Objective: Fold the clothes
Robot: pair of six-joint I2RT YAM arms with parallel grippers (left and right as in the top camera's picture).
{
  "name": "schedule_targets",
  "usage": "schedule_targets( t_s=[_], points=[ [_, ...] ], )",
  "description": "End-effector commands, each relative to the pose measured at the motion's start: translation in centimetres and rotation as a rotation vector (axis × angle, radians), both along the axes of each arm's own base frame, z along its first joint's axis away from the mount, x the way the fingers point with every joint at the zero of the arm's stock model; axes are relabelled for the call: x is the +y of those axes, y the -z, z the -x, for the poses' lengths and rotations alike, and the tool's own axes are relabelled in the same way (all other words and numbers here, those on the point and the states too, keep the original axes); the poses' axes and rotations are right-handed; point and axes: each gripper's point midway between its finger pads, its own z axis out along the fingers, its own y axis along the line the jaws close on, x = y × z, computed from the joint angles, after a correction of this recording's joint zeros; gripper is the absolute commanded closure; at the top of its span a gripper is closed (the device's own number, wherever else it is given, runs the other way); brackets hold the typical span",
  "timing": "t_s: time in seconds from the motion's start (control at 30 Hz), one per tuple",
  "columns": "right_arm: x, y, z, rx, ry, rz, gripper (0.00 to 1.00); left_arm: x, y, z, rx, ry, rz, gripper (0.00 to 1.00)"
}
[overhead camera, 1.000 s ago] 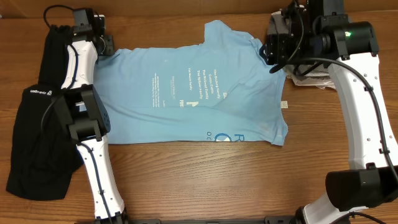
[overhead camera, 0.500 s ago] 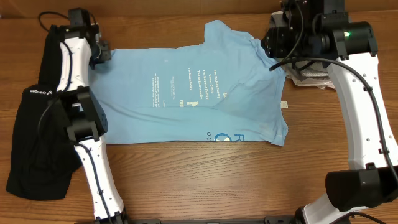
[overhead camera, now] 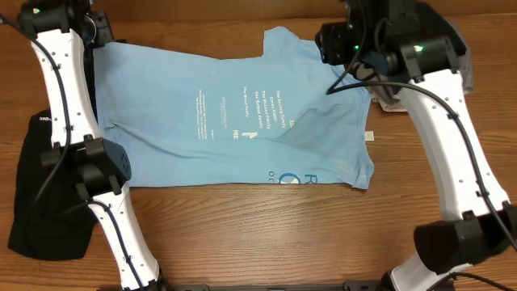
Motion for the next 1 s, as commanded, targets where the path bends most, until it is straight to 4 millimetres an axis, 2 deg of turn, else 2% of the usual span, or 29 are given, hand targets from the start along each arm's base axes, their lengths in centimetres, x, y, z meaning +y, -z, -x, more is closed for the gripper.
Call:
schedule_targets(
  t_s=[0.0, 0.13, 0.3, 0.47, 0.67, 0.97],
  points=[
    [-0.2, 3.0, -2.2, 0.016, 0.045, 0.054, 0.35, -2.4, -0.3, 0.2, 0.007, 0.034, 0.055, 0.96],
    [0.3, 6.8, -5.6, 0.011, 0.041, 0.072, 0.21, -4.1, 0.0, 0.3, 0.028, 0.07, 0.051, 0.96],
    [0.5, 12.4, -9.3, 0.015, 0.049, 0.079, 0.14, -6.0, 0.3, 0.7, 0.057, 0.102, 0.056, 0.96],
    [0.5, 16.8, -12.6, -0.025, 0.075, 0.088, 0.07, -7.5, 0.6, 0.9, 0.075, 0.127, 0.058, 0.96],
    [-0.4, 20.4, -15.4, -0.086, 0.147, 0.135, 0.04, -7.6, 0.5, 0.8, 0.077, 0.139, 0.027, 0.96],
    [-4.1, 24.5, -17.0, -0.08, 0.25, 0.152, 0.04, -7.6, 0.6, 0.9, 0.084, 0.139, 0.029, 0.96]
  ],
)
